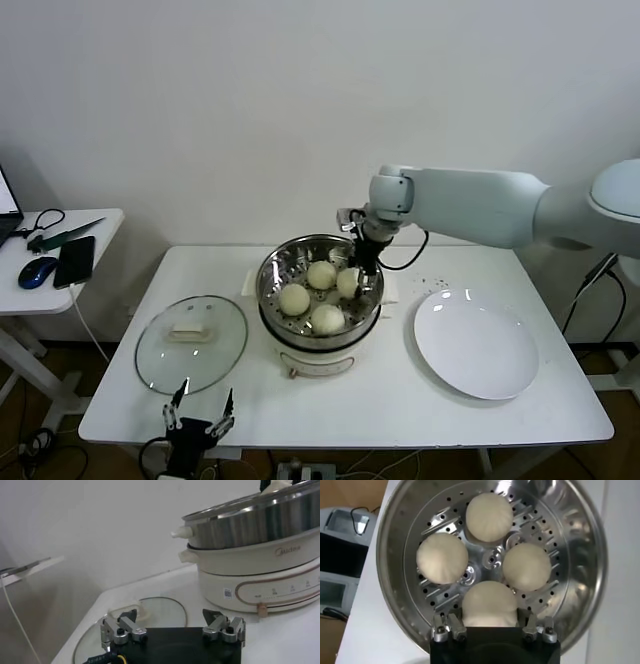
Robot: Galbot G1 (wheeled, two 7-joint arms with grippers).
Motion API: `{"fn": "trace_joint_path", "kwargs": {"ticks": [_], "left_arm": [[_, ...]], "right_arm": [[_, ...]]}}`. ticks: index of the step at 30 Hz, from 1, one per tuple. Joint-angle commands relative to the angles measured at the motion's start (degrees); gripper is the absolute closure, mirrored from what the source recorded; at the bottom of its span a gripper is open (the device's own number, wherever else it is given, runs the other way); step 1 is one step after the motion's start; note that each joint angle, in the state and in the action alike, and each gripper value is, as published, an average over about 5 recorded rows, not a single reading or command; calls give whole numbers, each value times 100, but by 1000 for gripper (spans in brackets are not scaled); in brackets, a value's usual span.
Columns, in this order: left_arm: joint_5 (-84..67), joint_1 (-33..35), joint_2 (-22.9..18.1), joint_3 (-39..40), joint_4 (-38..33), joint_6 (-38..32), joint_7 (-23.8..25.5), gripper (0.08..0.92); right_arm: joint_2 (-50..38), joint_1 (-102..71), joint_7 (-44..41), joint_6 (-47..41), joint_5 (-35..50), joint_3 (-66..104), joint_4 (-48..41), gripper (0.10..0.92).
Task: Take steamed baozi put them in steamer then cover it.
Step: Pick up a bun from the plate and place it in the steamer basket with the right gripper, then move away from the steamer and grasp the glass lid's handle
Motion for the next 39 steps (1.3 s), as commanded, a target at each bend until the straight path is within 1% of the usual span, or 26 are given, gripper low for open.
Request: {"fn": "trace_joint_path", "kwargs": {"ticks": [1,7,13,20,24,28,32,35,39], "left_arm": [[5,9,-8,-4,15,-2,3,177],[4,20,2,-22,15,-11,-6,177],[4,40,9,-28,3,-19,-13,177],[6,44,30,-35,-5,-16,-17,177],[14,46,38,-36,-1,-15,-20,177],[22,58,46,-44,-8,-16,-22,177],[24,31,45,-75,-16,-2,-25,177],[28,3,34,-100,-32,17,-28,177],[39,-24,14,-128,-69,51,-31,177]], "right_arm": [[104,-341,78,-27,-262,51,-137,326],[52,-381,161,-42,-289,183,-122,313],[-115,-291,113,-51,-282,340,-41,217],[-541,-110,-98,8,-251,500,205,203],[-836,-101,-66,154,-96,763,274,203],[-1211,-87,247,613,171,992,358,203],[-1720,-238,892,1209,467,1364,549,203],[-2177,-604,1385,1616,751,1854,748,203],[-2802,-1272,1718,2041,920,2629,1071,203]]}}
